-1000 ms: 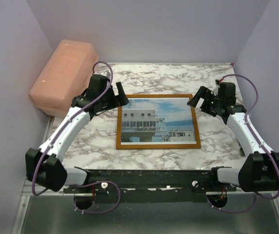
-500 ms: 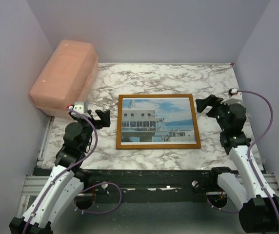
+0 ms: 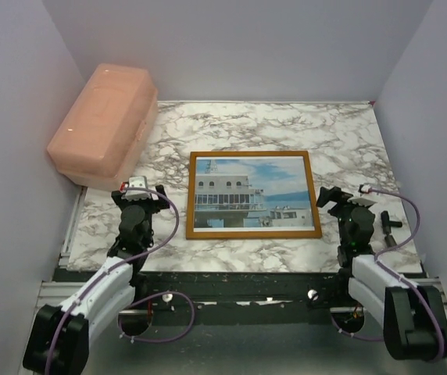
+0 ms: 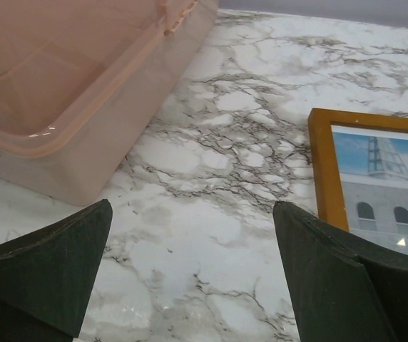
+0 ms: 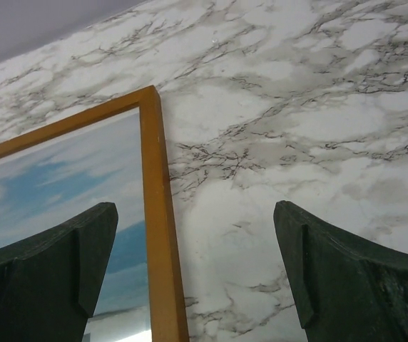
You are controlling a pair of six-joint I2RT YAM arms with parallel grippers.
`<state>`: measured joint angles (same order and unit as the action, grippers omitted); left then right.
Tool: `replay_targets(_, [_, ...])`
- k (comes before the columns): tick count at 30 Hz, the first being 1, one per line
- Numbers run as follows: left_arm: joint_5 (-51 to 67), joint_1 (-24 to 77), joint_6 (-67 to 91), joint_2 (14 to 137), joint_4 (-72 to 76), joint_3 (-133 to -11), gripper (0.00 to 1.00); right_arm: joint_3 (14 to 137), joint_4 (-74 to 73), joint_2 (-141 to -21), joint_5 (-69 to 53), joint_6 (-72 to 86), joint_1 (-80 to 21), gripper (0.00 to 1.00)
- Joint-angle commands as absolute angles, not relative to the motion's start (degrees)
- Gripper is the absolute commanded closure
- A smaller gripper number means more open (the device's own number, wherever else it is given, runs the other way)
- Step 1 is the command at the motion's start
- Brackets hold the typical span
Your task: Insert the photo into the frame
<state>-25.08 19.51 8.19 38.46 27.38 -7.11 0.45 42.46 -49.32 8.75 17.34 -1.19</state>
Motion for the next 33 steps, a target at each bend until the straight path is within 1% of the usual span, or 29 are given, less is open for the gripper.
replay_targets(1, [-24.44, 16.44, 4.43, 49.73, 47.22, -7.27, 0.01, -0.2, 60.32, -59.52, 10.99, 12.27, -1.49, 0.0])
replay_targets(3, [-22.54, 15.61, 3.8, 54.65, 50.63, -8.16, 0.02, 1.9, 64.63, -65.4, 11.34, 12.47, -1.42, 0.0])
replay_targets(5, [-21.27, 14.35, 2.45, 58.97, 56.34, -8.26, 0.02, 3.44, 69.64, -71.31, 9.47, 12.3, -1.46, 0.0])
replay_targets(6, [-20.28, 13.81, 1.72, 59.96, 56.46, -8.95, 0.01, 4.7, 71.17, -74.05, 8.2, 12.1, -1.48, 0.01])
replay_targets(8, [-18.17, 12.34, 0.29, 61.74, 55.55, -10.77, 0.02, 7.34, 71.96, -78.38, 6.63, 11.61, -1.49, 0.02])
replay_targets(10, [-15.17, 10.89, -3.54, 63.8, 60.36, -10.01, 0.01, 9.63, 70.48, -80.97, 6.76, 9.74, -1.46, 0.03])
replay_targets(12, [-12.14, 8.16, -2.87, 67.92, 68.27, -8.21, 0.02, 8.66, 78.01, -86.82, 9.96, 11.16, -1.42, 0.01])
replay_targets(14, [-10.08, 6.38, -1.53, 74.03, 75.02, -7.6, 0.01, 7.41, 89.96, -94.64, 9.9, 10.67, -1.48, 0.0])
replay_targets(15, [-10.16, 6.16, -3.18, 75.42, 77.78, -7.75, 0.01, 7.44, 88.41, -94.16, 7.54, 9.64, -1.41, 0.0])
replay_targets(16, [-9.25, 6.08, -1.84, 73.31, 71.16, -8.95, 0.01, 8.88, 82.09, -91.25, 6.24, 9.12, -1.49, 0.0])
replay_targets(17, [-8.76, 5.71, -0.68, 72.49, 66.21, -10.46, 0.02, 10.98, 77.0, -90.96, 6.58, 9.23, -1.46, 0.0])
replay_targets(19, [-11.6, 5.45, -1.08, 74.1, 68.29, -11.27, 0.02, 12.03, 79.67, -93.61, 6.95, 9.57, -1.47, 0.0])
replay_targets(21, [-13.09, 5.45, -0.27, 73.4, 65.47, -11.87, 0.02, 12.0, 77.15, -92.24, 5.82, 8.84, -1.44, 0.0])
replay_targets(26, [-13.57, 5.43, -0.28, 73.97, 66.58, -11.9, 0.01, 13.5, 75.71, -92.98, 3.54, 8.14, -1.48, 0.0])
replay_targets(30, [-13.54, 5.4, -0.26, 73.83, 65.99, -12.07, 0.02, 14.93, 73.35, -93.25, -2.02, 6.17, -1.45, 0.0])
replay_targets(33, [-12.09, 4.99, -0.27, 73.86, 64.34, -12.88, 0.01, 14.77, 73.61, -93.21, -2.11, 6.3, -1.45, 0.0])
